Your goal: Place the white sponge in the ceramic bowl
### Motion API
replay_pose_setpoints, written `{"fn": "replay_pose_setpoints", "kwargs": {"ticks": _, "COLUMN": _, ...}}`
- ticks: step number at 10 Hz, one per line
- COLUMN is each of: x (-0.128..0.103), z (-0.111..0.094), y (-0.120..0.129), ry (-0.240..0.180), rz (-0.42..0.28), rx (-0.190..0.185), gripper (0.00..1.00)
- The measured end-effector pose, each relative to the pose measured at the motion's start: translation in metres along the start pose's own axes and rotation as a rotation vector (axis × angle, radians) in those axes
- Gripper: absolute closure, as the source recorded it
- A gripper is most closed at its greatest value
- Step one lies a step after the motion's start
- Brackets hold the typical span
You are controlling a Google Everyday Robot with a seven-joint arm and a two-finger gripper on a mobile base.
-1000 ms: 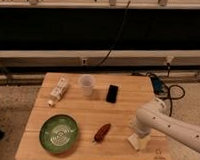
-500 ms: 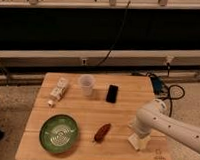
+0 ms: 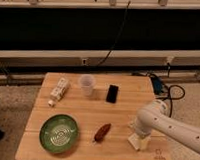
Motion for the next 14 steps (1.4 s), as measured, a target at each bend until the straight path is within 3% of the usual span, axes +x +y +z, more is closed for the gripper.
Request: {"fn": "replay_pose_setpoints", "kwargs": {"ticks": 14, "x": -0.0003, "z": 0.0047, "y": 0.0022, "ry": -0.022, "rz": -0.029, "rx": 0.016, "gripper": 0.2}}
